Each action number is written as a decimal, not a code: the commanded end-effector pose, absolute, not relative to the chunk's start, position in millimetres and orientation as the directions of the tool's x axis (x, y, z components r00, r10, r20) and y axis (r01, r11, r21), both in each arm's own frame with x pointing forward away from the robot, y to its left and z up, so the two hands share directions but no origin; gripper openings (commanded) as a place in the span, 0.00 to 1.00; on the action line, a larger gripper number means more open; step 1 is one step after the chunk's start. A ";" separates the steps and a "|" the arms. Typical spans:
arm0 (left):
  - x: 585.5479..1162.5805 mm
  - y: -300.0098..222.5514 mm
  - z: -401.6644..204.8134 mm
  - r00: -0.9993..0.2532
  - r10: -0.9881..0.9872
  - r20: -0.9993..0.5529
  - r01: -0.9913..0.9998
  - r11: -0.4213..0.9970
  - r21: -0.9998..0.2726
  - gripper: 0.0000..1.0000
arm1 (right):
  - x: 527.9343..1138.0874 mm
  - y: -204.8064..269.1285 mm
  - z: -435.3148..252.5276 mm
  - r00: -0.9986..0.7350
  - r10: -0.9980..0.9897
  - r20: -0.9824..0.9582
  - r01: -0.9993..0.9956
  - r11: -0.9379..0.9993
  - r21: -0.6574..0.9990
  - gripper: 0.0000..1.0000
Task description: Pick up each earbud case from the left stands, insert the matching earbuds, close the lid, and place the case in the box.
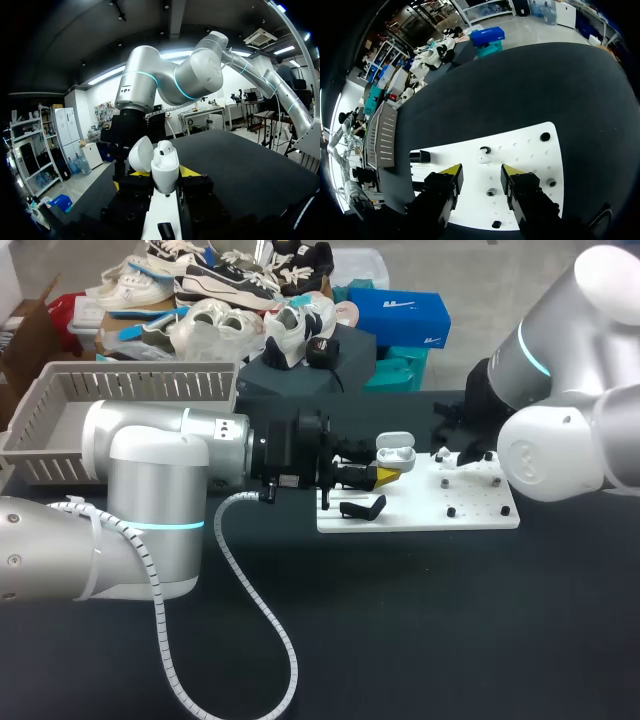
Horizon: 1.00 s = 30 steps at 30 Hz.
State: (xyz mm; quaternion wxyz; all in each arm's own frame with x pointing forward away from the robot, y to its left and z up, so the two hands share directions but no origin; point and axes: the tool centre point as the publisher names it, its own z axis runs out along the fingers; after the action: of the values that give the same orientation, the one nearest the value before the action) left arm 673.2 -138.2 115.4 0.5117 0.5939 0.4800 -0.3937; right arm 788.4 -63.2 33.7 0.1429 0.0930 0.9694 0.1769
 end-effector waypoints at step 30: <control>674.1 -138.5 115.2 0.229 0.168 -0.959 0.973 -0.018 0.229 0.00 | 798.9 -61.4 23.7 -0.945 0.237 -0.224 0.144 0.920 0.365 0.34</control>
State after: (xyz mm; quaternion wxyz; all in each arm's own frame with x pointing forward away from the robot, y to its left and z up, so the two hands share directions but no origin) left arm 673.2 -138.2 115.4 0.5117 0.5939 0.4800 -0.3937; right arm 796.1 -61.5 24.5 0.1353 0.0986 0.9703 0.1745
